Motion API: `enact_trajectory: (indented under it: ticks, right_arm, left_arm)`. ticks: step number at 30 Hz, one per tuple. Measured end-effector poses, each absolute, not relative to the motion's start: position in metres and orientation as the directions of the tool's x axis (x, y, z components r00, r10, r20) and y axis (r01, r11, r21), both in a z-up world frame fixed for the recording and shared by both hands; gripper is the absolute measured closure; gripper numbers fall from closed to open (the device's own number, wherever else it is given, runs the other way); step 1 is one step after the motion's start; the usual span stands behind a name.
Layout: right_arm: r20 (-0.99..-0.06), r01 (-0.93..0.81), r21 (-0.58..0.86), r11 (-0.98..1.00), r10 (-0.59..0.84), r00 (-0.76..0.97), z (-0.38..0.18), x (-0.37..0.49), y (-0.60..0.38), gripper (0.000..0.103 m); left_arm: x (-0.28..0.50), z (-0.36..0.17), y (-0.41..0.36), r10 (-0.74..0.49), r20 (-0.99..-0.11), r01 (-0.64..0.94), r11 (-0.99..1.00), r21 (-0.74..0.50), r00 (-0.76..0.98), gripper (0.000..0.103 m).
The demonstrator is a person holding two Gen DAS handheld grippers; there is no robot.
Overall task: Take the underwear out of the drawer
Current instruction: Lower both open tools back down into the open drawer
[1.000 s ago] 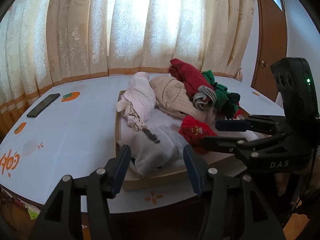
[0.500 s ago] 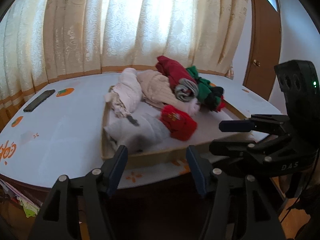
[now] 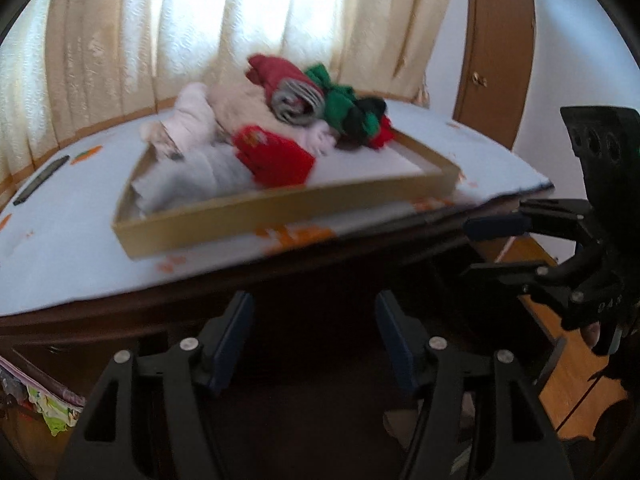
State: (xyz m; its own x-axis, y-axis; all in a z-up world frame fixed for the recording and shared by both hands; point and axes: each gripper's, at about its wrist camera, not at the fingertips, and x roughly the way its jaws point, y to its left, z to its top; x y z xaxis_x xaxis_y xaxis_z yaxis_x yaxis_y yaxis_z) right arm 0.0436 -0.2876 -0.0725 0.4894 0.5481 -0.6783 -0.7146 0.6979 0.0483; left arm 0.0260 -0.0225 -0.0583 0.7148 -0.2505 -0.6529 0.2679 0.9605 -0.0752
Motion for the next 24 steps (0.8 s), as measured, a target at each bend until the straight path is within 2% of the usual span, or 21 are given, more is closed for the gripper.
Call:
enact_trajectory:
  ticks: [15, 24]
  right_arm:
    - [-0.818, -0.685, 0.055, 0.727, 0.426, 0.387, -0.151, 0.041, -0.325, 0.036]
    - [-0.875, -0.719, 0.043, 0.694, 0.374, 0.308, -0.17, 0.047, -0.311, 0.036]
  left_arm:
    - [0.026, -0.101, -0.056, -0.246, -0.787, 0.371, 0.928, -0.023, 0.566, 0.033]
    - [0.022, -0.111, -0.065, -0.249, -0.819, 0.418, 0.908, -0.012, 0.517, 0.028]
